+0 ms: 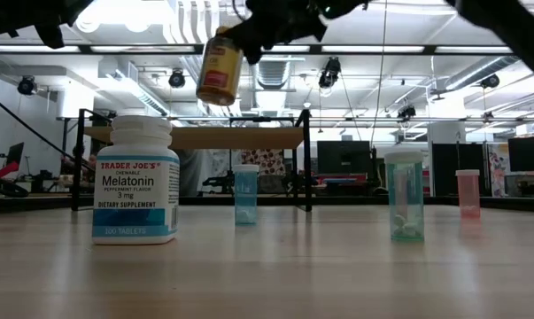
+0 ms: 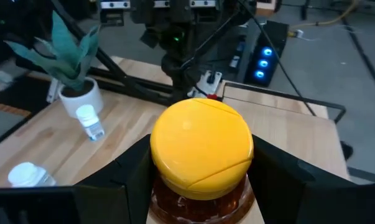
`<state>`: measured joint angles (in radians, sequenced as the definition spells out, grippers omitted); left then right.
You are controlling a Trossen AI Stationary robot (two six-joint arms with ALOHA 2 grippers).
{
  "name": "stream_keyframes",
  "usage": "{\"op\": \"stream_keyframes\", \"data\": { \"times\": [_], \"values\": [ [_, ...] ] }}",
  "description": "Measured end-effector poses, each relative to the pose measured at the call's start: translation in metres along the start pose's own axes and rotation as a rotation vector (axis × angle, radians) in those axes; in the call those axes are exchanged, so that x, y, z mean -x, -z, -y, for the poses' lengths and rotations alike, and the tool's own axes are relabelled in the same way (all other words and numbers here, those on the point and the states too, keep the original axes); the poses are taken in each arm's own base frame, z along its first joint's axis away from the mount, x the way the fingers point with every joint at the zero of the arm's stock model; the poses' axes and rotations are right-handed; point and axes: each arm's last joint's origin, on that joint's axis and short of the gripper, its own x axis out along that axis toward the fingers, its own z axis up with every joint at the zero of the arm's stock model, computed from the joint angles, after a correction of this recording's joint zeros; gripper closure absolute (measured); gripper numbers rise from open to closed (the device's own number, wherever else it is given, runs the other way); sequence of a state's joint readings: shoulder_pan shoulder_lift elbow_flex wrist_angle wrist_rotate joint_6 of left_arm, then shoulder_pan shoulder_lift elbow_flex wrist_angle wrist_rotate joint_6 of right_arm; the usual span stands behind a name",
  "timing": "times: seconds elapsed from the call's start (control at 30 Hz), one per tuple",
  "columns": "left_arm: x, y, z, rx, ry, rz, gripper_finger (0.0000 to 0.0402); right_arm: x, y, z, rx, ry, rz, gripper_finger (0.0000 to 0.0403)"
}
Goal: Pick and place medicine bottles onto shelf by color
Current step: Put the yellow pill bottle on the shelf
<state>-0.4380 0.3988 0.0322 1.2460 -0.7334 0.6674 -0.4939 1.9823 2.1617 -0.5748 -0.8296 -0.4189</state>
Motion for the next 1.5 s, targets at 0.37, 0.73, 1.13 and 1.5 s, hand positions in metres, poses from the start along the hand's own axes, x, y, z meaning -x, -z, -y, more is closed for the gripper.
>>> {"op": "stream_keyframes", "data": {
  "times": [0.37, 0.73, 1.13, 1.5],
  "values": [
    [0.000, 0.001, 0.000, -0.005, 0.003, -0.004, 0.0338, -0.011, 0.034, 0.044, -0.032, 0.007, -0.046, 0.0197],
    [0.000, 0.001, 0.000, -0.006, 0.003, -0.004, 0.0338, -0.008, 0.035, 0.044, -0.030, 0.022, -0.070, 0.0172],
    [0.000, 0.000, 0.000, -0.006, 0.002, -0.003, 0.0338, -0.001, 0.022, 0.041, -0.047, 0.044, -0.038, 0.0114],
    [0.000, 0.000, 0.000, -0.006, 0.002, -0.003, 0.0338, 0.032, -0.029, -0.005, -0.061, 0.130, -0.094, 0.0193]
  ]
}}
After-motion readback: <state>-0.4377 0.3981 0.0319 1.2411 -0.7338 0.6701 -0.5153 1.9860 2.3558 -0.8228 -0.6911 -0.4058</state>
